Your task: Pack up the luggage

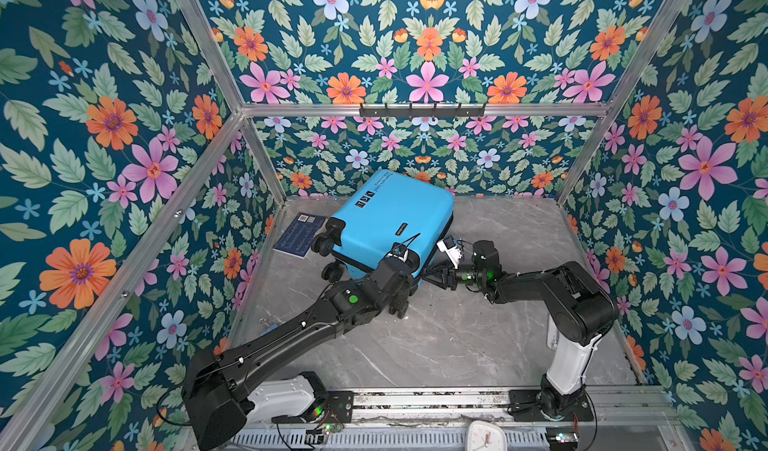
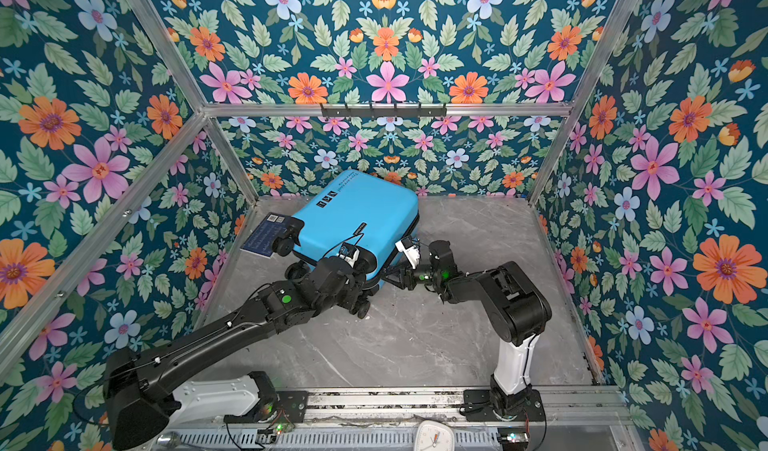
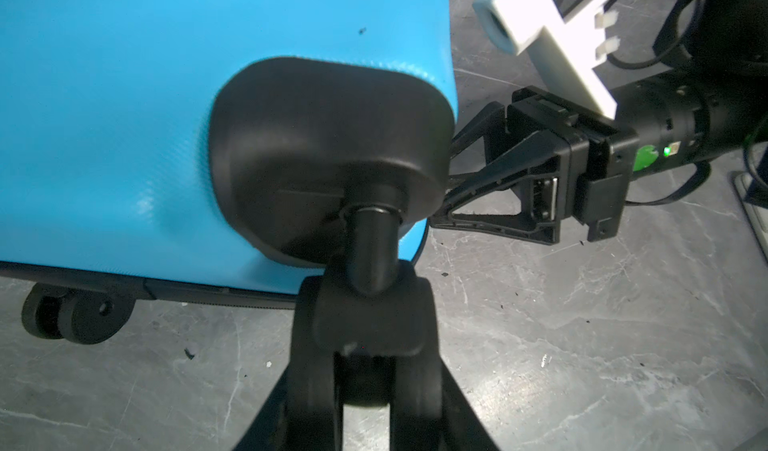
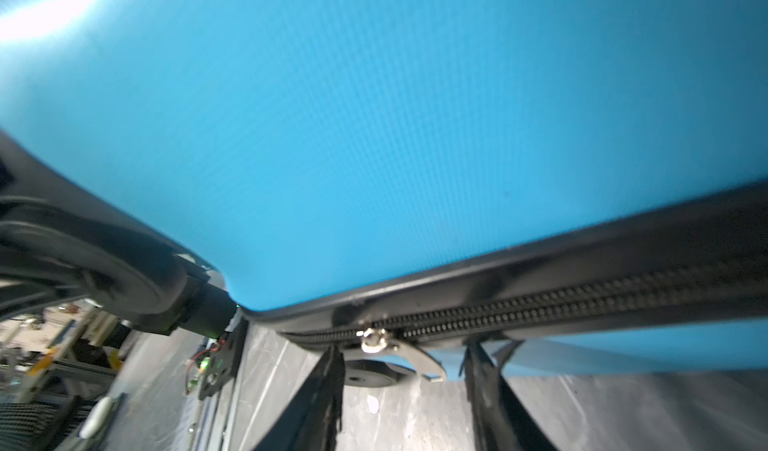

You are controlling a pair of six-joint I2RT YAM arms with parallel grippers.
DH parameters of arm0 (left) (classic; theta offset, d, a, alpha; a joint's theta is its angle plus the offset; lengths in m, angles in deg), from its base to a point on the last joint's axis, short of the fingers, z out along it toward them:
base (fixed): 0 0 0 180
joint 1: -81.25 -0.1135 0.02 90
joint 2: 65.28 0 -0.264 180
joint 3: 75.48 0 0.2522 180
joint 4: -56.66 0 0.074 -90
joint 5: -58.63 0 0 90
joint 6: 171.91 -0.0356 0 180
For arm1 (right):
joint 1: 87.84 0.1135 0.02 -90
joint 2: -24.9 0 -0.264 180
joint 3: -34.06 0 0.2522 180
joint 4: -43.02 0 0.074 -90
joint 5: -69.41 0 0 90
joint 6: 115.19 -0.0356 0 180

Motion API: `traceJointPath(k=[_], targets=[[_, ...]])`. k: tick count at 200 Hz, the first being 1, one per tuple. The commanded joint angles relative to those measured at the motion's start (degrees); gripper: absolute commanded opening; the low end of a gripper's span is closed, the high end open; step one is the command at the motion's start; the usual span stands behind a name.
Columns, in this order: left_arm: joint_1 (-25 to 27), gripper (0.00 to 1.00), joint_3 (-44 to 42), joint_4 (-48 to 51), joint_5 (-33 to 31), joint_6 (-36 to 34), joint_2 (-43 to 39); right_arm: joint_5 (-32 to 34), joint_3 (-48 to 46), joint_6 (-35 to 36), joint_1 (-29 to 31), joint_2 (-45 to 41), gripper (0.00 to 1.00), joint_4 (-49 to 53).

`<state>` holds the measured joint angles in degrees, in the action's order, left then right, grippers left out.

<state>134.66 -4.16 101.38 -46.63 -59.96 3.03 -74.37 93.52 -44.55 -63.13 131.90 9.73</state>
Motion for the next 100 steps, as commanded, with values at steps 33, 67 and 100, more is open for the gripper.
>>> traceJointPath(k=[33,67,100], targets=[[-0.1,0.0,0.3,0.9,-2.7,2.6,-0.6,-2.7,1.3,-5.0,-0.1,2.1,0.41,-10.5],[-0.1,0.0,0.6,1.0,-2.8,2.9,-0.1,-3.0,1.3,-5.9,-0.1,2.5,0.35,-10.6],[-0.1,0.0,1.2,1.2,-2.7,2.9,0.5,-3.2,1.2,-7.1,0.1,3.1,0.26,-13.0]])
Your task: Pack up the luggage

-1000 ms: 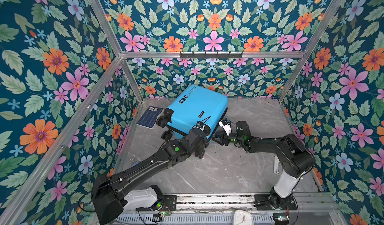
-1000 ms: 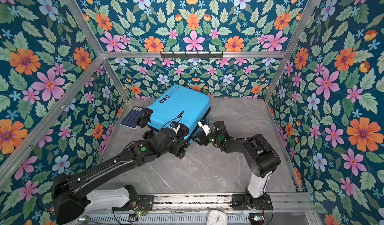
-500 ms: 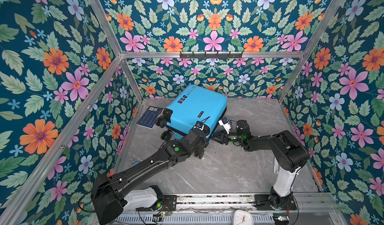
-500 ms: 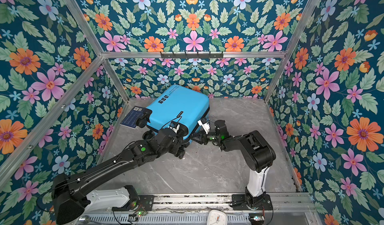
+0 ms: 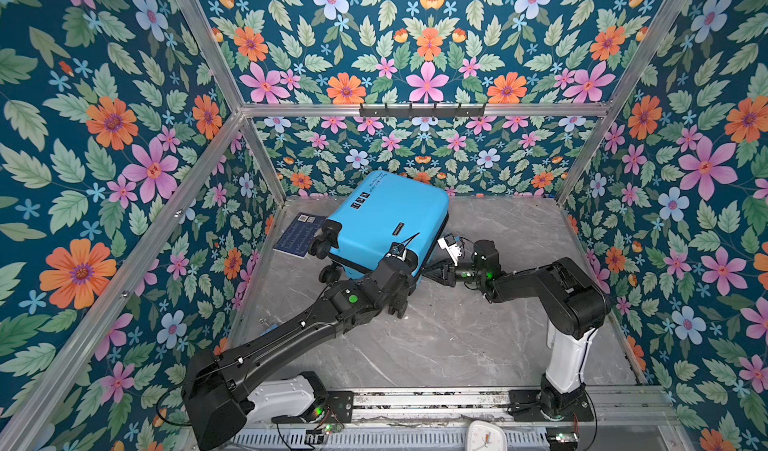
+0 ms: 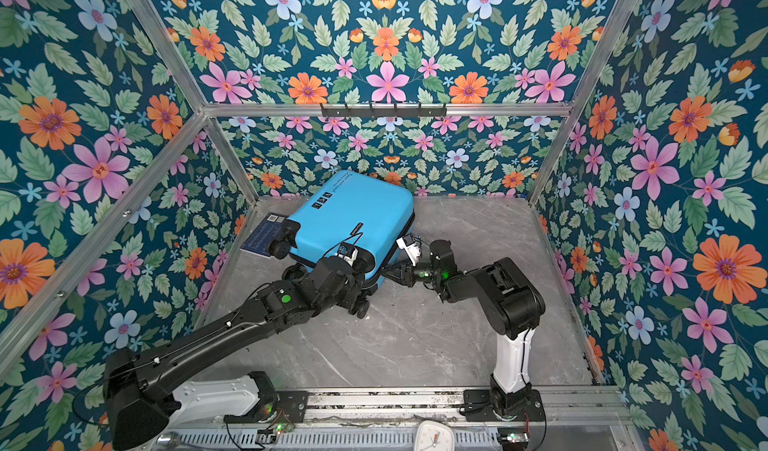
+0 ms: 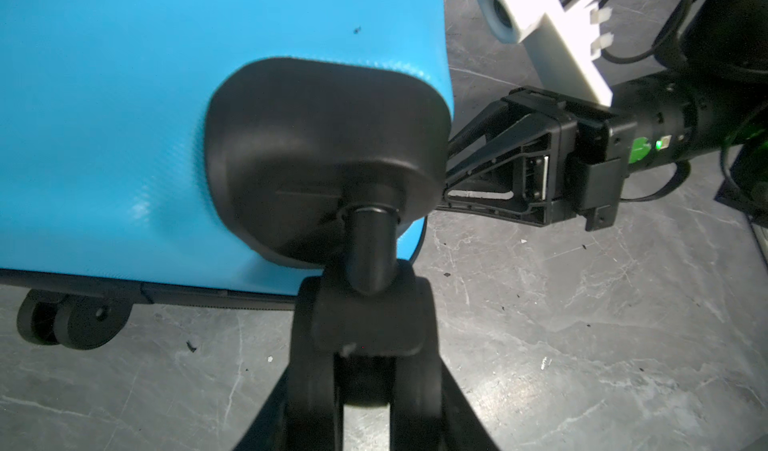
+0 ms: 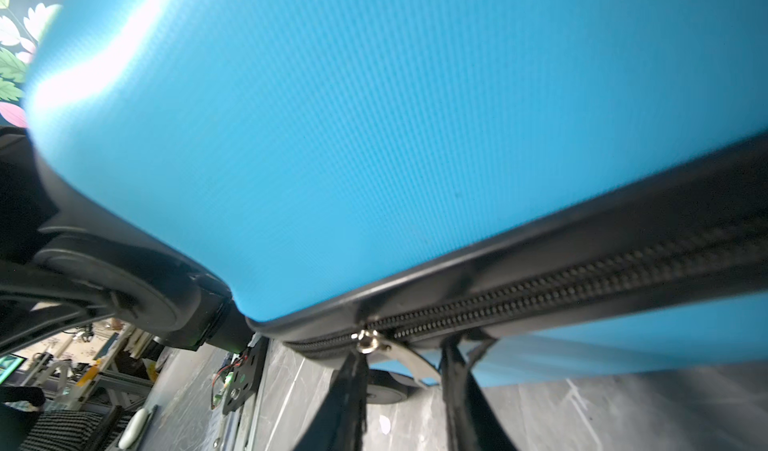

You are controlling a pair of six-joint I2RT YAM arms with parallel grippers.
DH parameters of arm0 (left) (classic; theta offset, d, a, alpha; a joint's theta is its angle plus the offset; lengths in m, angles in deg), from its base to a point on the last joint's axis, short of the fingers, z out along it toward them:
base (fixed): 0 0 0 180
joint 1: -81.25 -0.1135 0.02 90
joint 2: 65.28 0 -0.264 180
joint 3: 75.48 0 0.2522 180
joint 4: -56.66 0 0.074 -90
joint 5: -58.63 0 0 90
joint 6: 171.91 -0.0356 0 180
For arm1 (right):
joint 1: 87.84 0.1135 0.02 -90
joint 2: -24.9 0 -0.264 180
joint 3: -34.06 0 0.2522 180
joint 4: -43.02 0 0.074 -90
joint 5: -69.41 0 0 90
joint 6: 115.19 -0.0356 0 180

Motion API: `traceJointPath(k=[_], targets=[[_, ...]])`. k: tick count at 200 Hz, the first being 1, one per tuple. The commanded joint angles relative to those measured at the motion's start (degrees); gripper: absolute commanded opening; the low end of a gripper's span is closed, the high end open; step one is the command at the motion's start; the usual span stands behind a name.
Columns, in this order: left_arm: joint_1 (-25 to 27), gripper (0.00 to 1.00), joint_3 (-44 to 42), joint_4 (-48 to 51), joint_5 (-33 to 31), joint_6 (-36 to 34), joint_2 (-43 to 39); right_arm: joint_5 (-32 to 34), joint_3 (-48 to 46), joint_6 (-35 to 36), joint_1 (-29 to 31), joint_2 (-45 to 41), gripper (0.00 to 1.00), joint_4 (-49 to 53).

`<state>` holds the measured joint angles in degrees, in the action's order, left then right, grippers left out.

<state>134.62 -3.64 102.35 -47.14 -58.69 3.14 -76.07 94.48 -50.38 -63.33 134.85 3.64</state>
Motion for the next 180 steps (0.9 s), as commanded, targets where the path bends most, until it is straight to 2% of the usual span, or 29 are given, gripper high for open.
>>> traceJointPath(k=[1,55,65,76,90,180], targets=[[-0.1,0.0,0.7,0.2,-2.2,1.7,0.4,-1.5,0.2,-1.4,0.3,0.2,0.26,-7.0],[-0.1,0.0,0.8,0.2,-2.1,1.8,1.0,-1.5,-1.0,-3.8,0.5,1.3,0.22,-10.6],[-0.1,0.0,0.9,0.2,-2.0,1.8,1.1,-1.4,-0.9,-4.4,0.6,1.7,0.25,-11.1],[-0.1,0.0,0.8,0.2,-2.0,1.9,1.2,-1.1,-0.8,-4.9,0.7,1.9,0.33,-11.5],[-0.1,0.0,0.9,0.2,-1.9,1.9,1.2,-1.0,-0.7,-5.6,0.8,2.4,0.37,-12.3],[-0.1,0.0,0.2,0.6,-2.2,2.1,0.7,-1.7,-0.6,-8.3,1.1,6.0,0.41,-15.6]])
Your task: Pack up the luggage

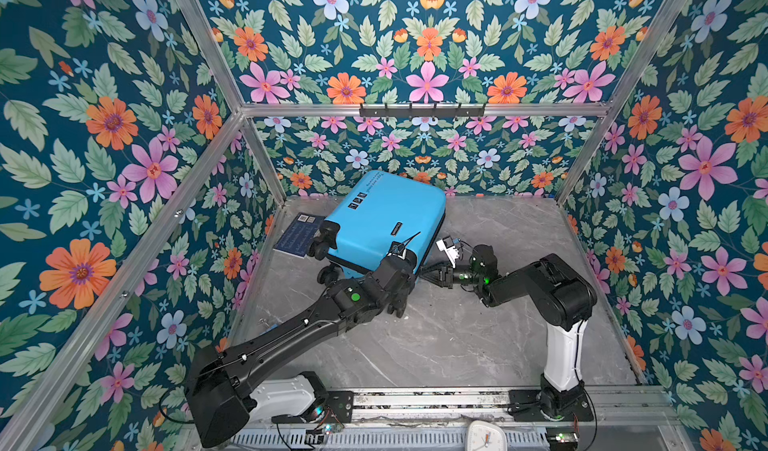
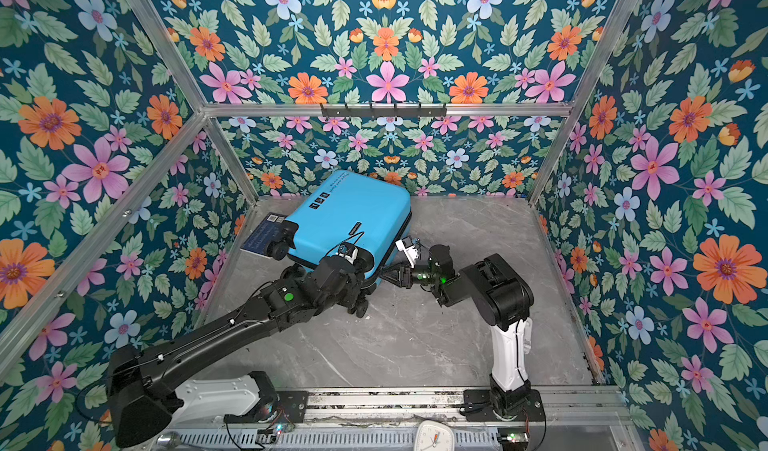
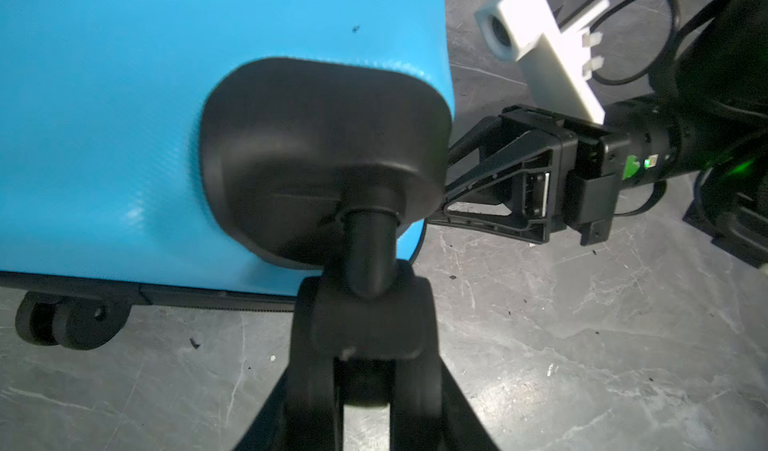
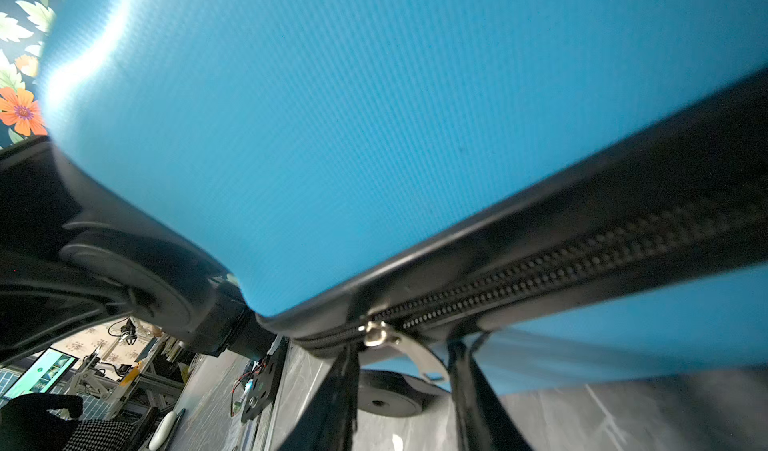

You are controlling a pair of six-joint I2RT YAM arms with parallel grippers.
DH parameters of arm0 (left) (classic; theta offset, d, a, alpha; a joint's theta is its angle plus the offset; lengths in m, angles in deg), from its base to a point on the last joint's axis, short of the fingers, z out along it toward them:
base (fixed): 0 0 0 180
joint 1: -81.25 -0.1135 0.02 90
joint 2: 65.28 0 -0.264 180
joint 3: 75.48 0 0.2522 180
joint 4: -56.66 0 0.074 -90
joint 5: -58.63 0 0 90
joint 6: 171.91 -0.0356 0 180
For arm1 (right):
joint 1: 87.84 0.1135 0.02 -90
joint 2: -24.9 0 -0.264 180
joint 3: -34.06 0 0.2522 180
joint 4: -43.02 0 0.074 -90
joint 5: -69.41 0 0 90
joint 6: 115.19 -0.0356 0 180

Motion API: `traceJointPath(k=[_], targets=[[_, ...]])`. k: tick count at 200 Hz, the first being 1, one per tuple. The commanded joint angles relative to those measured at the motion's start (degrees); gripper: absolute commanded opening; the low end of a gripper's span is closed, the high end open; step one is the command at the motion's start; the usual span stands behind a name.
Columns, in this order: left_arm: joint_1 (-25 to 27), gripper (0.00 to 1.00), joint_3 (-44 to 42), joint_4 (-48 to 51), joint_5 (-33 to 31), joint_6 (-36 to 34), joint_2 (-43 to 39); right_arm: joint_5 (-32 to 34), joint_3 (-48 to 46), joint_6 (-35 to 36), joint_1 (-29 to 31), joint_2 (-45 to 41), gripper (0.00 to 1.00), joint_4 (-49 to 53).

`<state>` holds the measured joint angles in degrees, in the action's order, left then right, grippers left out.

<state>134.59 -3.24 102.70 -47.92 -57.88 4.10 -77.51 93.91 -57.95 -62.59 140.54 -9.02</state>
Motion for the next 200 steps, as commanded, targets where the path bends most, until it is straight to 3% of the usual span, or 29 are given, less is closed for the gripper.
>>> traceJointPath(k=[1,53,200], targets=[[-0.1,0.0,-0.1,0.2,-1.4,1.3,-0.3,-0.3,0.0,-0.8,0.3,0.3,0.42,-2.9],[-0.2,0.0,-0.7,0.2,-1.1,1.7,-0.5,-1.1,0.8,-3.5,0.3,2.2,0.41,-6.6],[-0.1,0.0,-0.1,0.5,-1.1,2.2,0.2,1.4,-0.3,-8.2,0.2,3.4,0.11,-14.9]])
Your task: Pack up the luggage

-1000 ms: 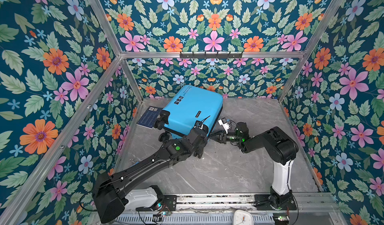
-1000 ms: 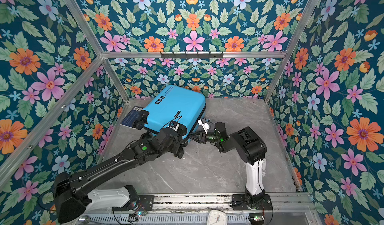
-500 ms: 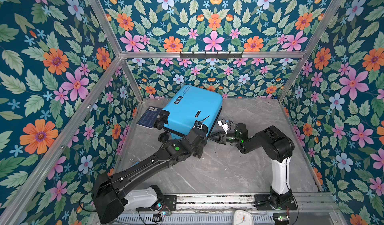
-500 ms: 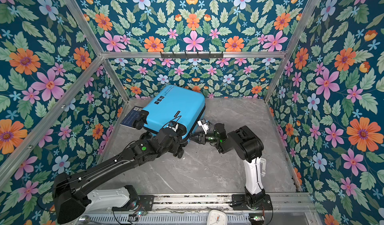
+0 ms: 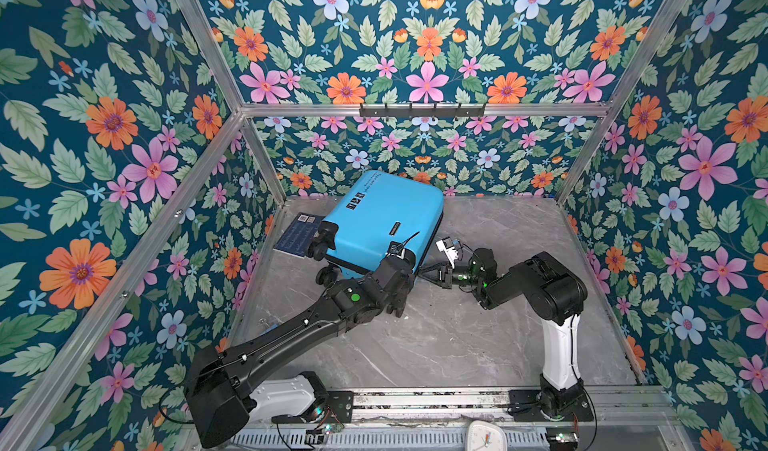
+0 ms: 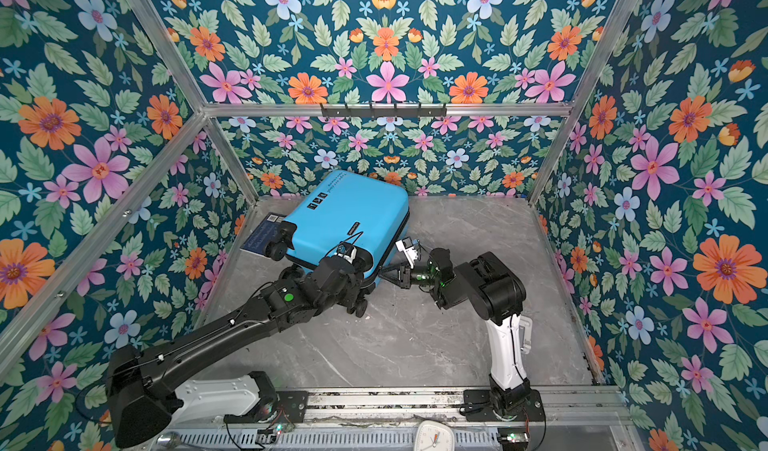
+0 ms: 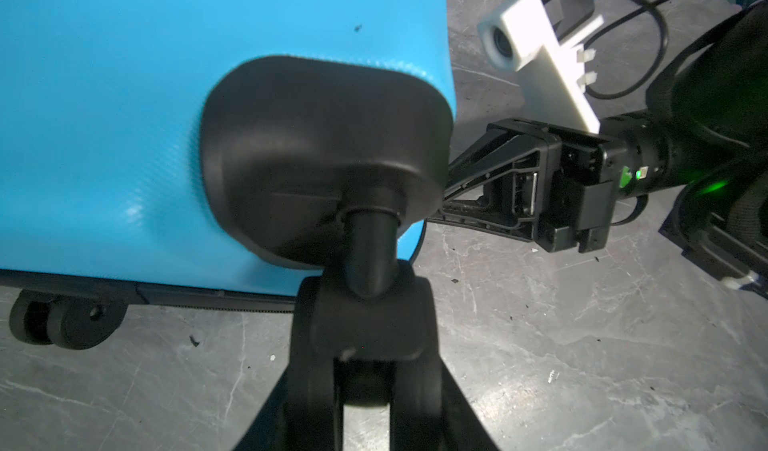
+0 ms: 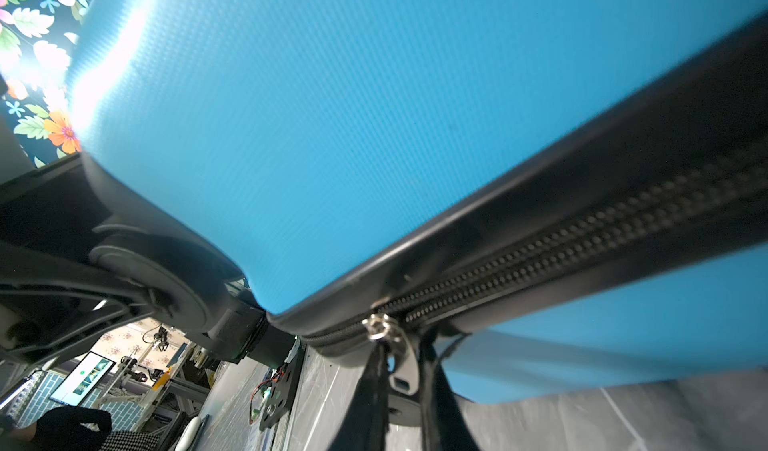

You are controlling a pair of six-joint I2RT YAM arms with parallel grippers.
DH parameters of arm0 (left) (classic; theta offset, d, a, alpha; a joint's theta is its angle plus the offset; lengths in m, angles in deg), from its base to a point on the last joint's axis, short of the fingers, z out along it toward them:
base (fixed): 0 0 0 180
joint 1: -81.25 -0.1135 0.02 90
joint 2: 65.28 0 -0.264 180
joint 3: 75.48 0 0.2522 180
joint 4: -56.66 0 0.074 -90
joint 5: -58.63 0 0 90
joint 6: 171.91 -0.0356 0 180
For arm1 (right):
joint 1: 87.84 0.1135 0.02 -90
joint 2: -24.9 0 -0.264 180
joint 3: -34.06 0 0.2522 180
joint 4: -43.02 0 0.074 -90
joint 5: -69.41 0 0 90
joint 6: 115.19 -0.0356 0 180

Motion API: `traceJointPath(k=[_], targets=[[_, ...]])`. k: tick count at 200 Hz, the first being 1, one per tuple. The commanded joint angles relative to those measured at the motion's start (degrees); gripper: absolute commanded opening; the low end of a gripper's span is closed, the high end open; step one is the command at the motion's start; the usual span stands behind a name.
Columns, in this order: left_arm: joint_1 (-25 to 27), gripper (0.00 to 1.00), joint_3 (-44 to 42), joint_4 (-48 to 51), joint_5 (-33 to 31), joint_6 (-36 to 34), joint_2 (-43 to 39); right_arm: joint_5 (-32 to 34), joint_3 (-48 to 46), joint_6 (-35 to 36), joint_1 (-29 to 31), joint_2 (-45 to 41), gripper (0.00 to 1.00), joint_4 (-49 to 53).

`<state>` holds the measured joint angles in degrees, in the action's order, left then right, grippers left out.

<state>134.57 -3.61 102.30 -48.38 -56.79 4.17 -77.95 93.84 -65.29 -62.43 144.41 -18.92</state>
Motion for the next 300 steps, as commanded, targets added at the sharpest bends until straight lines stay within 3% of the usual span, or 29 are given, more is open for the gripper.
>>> traceJointPath(k=[1,67,103,134,163,232,269,300], targets=[[-0.1,0.0,0.3,0.9,-0.6,1.2,0.2,1.8,-0.3,-0.9,0.1,-0.5,0.11,-5.0],[-0.1,0.0,-0.1,0.5,-0.3,1.2,0.0,3.2,-1.2,-1.6,0.2,-3.5,0.0,-2.6],[-0.1,0.0,-0.4,-0.1,0.3,0.9,0.0,7.2,-0.5,0.4,1.5,-7.3,0.0,7.5],[0.0,0.0,-0.6,-0.7,1.1,0.6,-0.1,17.0,1.2,8.0,4.6,-13.1,0.0,25.2],[0.0,0.0,-1.0,-1.1,2.0,0.3,-0.2,32.4,3.3,15.2,8.7,-17.5,0.0,40.3],[0.1,0.0,-2.4,-2.8,6.0,-0.8,-1.5,57.1,2.6,14.0,9.2,-20.2,0.0,43.1],[0.8,0.0,-3.1,-3.3,9.4,-1.6,-1.3,63.2,3.8,15.7,9.0,-19.2,0.0,42.0],[2.3,0.0,-3.3,-3.4,10.9,-1.7,-1.2,63.5,5.2,14.5,6.5,-17.7,0.0,40.0]])
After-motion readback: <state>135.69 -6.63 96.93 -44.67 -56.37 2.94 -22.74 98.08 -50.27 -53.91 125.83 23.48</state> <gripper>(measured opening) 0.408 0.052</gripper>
